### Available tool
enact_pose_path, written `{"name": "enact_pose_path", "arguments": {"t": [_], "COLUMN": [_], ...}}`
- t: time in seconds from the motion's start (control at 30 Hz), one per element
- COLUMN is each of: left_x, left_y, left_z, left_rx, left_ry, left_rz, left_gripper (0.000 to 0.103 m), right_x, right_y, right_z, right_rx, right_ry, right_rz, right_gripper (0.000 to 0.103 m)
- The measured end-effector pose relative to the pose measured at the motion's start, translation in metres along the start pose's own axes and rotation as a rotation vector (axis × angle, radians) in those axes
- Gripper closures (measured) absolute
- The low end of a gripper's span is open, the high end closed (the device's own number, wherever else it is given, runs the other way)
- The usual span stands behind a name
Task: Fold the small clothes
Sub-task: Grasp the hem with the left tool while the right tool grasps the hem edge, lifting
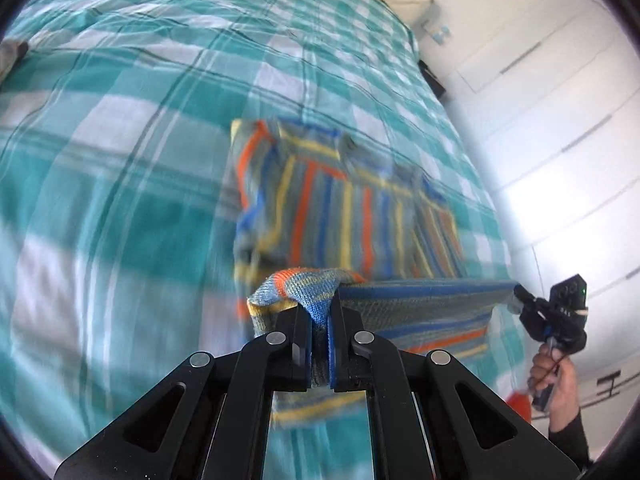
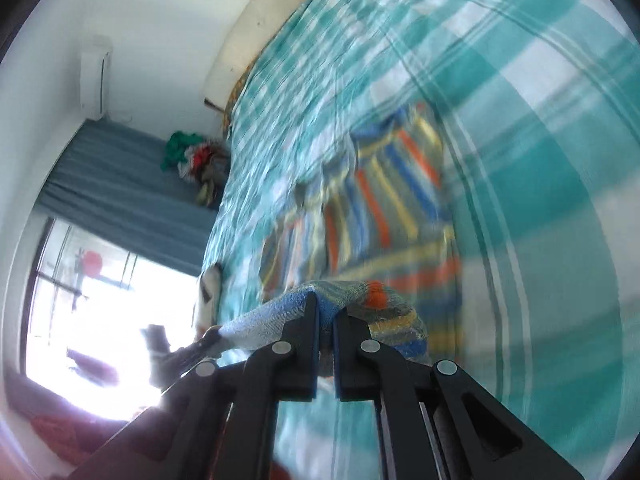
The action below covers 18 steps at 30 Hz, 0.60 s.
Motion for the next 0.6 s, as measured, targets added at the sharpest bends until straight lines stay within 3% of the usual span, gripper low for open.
{"name": "enact_pose_path", "arguments": {"t": [0.17,0.4,0.53,0.57,0.6], "left_x": [-0.064,-0.113,-0.134,-0.141,-0.150], "left_y": [0.054,0.102,0.125,0.128,0.126], "left_z": [-0.003,-0.009,-0.019,-0.023,-0.028], "left_rx": [-0.035,-0.051,-0.080,-0.096,-0.117], "left_ry": [-0.017,-0.016,-0.050,-0.076,-0.112], "left_rz": [-0.031,-0.091,-0.079,-0.062,-0.035], "left_gripper": [0.100,0.100,0.093,0.084,0.054], "right_x": [-0.069,-0.120,-0.143,-0.150,-0.156], "right_y": [0.054,0.095,0.117,0.119,0.118], "right_z": [0.012,0.041,0.066,0.074,0.080], "right_rx": [0.070,0.073,0.022,-0.005,-0.020], "right_ry": [0.015,0.068,0.145,0.183,0.217], "right_rz": [0.006,-0.041,-0.036,-0.010,0.037], "right_gripper": [0.098,0.098,0.096,0.091,0.090]}}
Point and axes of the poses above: each gripper's, at about its wrist camera, not at the fingertips, and y roughly the way its jaws point, z to its right, x to its underside, the point moved 1 cm from there along y, roughly the way its jaws point, and after that the axes turned 1 degree about -x, right-handed, at the moved point
